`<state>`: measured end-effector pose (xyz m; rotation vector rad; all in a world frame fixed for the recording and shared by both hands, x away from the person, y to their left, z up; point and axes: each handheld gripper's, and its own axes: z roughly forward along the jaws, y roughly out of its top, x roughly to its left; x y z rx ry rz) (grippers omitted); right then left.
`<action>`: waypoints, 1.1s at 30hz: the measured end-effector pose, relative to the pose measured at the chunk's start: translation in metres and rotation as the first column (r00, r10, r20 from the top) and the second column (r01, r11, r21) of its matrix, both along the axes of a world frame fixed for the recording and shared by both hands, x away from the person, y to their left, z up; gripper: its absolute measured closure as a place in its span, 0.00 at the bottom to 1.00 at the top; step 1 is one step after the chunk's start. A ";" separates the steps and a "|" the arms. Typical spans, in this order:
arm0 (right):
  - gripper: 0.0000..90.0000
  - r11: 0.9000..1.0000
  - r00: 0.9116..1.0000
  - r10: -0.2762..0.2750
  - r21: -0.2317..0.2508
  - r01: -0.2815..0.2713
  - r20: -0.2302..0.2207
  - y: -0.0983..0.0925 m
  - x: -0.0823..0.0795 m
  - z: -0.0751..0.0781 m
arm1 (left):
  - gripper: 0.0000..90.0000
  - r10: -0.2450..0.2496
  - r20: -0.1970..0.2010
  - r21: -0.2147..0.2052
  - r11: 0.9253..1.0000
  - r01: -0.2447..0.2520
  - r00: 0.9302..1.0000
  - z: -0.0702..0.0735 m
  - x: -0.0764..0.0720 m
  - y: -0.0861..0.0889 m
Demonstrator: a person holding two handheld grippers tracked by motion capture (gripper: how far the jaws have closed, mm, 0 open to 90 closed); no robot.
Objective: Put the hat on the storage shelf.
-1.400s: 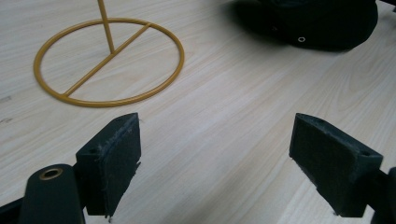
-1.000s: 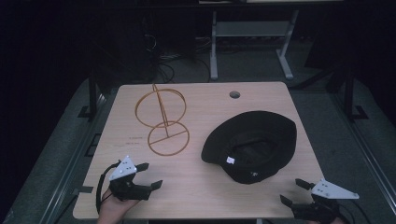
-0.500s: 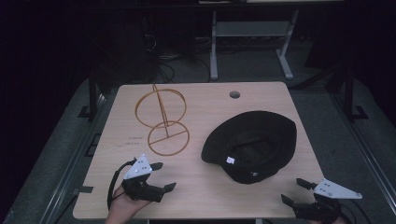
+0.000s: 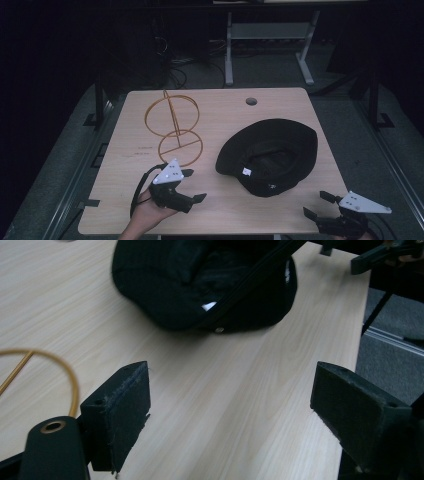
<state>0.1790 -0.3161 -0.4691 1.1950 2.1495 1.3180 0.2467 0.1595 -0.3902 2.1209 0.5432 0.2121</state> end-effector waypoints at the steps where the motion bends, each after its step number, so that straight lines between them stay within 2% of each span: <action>1: 0.16 1.000 1.000 -0.001 0.002 0.001 0.001 0.000 0.000 0.001 | 0.18 -0.006 0.000 -0.003 1.000 0.006 1.000 0.001 0.000 -0.003; 6: 0.16 1.000 1.000 0.012 0.004 -0.012 0.004 0.004 -0.001 0.000 | 0.18 -0.066 -0.012 -0.007 0.998 0.066 0.998 0.006 0.003 -0.023; 13: 0.16 1.000 1.000 0.018 0.012 -0.019 0.013 0.005 -0.001 0.001 | 0.18 -0.122 -0.014 0.031 0.992 0.122 0.992 0.013 0.008 -0.049; 14: 0.16 1.000 1.000 0.021 0.012 -0.021 0.012 0.005 -0.001 0.001 | 0.18 -0.143 -0.009 0.051 0.988 0.144 0.990 0.016 0.009 -0.059; 15: 0.16 1.000 1.000 0.021 0.012 -0.021 0.012 0.005 -0.001 0.001 | 0.18 -0.143 -0.009 0.051 0.988 0.144 0.990 0.016 0.009 -0.059; 25: 0.16 0.999 0.999 0.031 0.020 -0.031 0.019 0.005 -0.003 0.002 | 0.18 -0.196 0.003 0.110 0.975 0.194 0.981 0.021 0.020 -0.102; 28: 0.16 0.999 0.999 0.031 0.023 -0.031 0.019 0.004 -0.003 0.003 | 0.19 -0.203 0.006 0.145 0.969 0.200 0.979 0.020 0.025 -0.110; 33: 0.16 0.999 0.999 0.030 0.029 -0.031 0.020 0.003 -0.002 0.002 | 0.28 -0.213 -0.004 0.176 0.961 0.211 0.977 0.018 0.035 -0.118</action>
